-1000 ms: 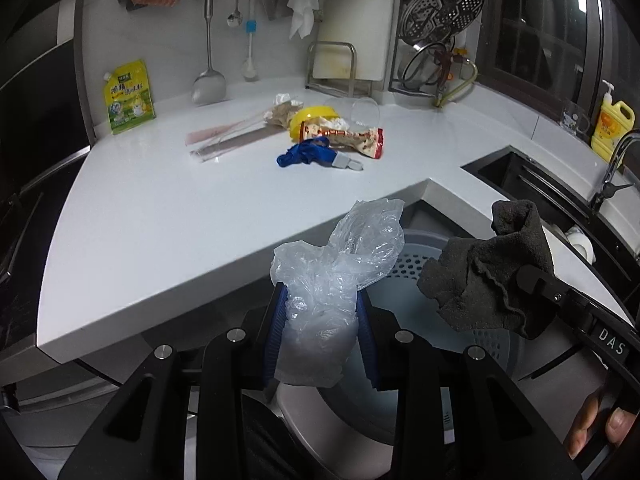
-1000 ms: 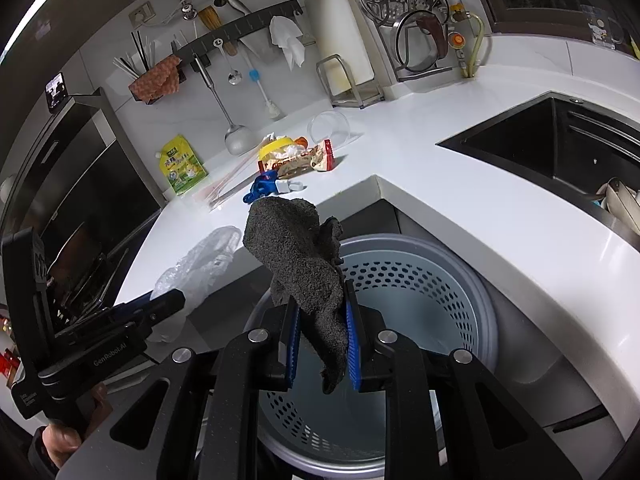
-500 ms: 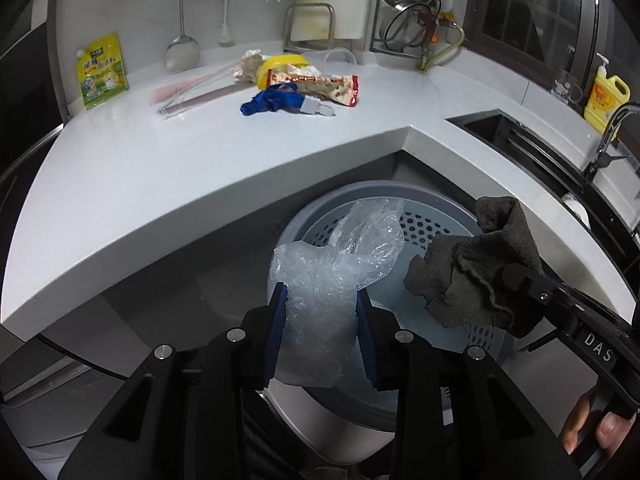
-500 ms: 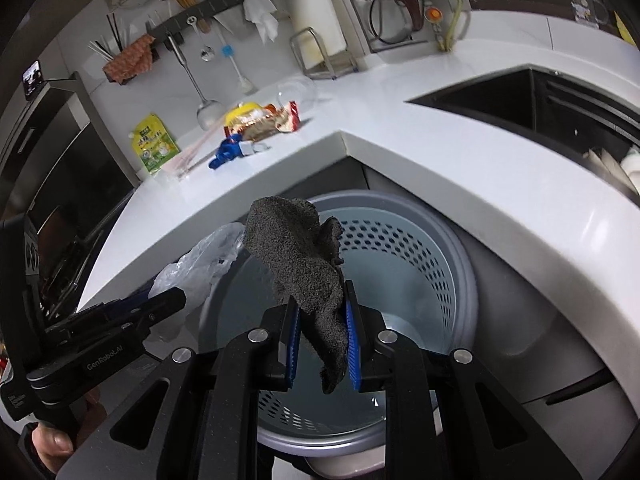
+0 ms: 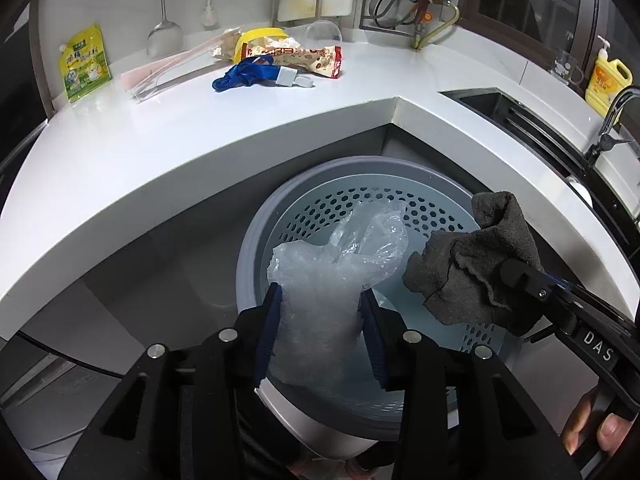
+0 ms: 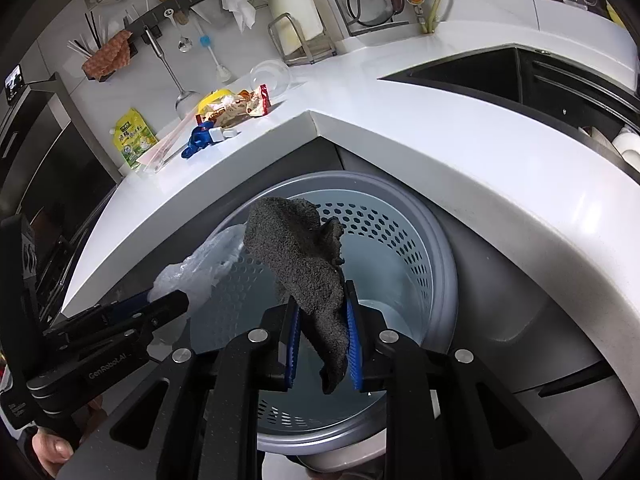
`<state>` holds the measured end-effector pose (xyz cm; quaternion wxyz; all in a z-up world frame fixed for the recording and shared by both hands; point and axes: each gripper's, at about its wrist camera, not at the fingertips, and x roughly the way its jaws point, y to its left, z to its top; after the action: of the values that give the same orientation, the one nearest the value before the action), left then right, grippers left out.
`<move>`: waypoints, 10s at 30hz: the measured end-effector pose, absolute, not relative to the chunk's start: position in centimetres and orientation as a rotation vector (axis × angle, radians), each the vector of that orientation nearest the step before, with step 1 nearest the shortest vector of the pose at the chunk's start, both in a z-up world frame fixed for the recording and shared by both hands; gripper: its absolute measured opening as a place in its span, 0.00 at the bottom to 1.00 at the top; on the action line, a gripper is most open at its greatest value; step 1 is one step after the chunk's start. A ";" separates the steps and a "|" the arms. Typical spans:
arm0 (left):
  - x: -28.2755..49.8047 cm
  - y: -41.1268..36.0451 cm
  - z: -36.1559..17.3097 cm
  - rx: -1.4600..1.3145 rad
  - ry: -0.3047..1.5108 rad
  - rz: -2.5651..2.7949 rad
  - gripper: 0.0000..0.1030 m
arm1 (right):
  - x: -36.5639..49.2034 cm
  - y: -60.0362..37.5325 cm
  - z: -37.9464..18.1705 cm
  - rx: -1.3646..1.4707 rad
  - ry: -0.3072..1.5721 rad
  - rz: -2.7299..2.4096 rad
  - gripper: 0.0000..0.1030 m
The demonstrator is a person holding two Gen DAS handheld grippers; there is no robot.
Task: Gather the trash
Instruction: 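Carry the bag and cloth over the grey trash bin with both tools, then open both tools to drop the bag and cloth into the bin, then move both tools back toward the remaining items on the counter, then grasp the clear plastic cup with the right tool, then grasp the pink receipt with the left tool while the right tool holds the cup, then carry the receipt and cup over the trash bin with both tools, then open both tools to drop the receipt and cup into the bin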
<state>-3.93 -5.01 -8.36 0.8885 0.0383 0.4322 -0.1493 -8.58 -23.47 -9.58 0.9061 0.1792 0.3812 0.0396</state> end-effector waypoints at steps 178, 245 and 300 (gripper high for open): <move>23.0 5.1 -1.6 0.050 0.803 -0.158 0.91 | 25.7 -21.5 -1.2 0.220 0.724 0.286 0.62; 0.0 0.6 -1.0 -0.010 0.715 -0.187 0.15 | -3.4 -22.9 -0.7 0.322 0.565 0.162 0.62; -4.2 -6.2 -10.1 0.118 0.954 -0.212 0.19 | -10.0 -24.1 -9.9 0.309 0.759 0.035 0.62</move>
<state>-4.16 -6.24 -10.11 0.8814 0.0565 0.4579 -0.1017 -10.05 -24.11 -9.91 0.9171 0.1500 0.3689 0.0172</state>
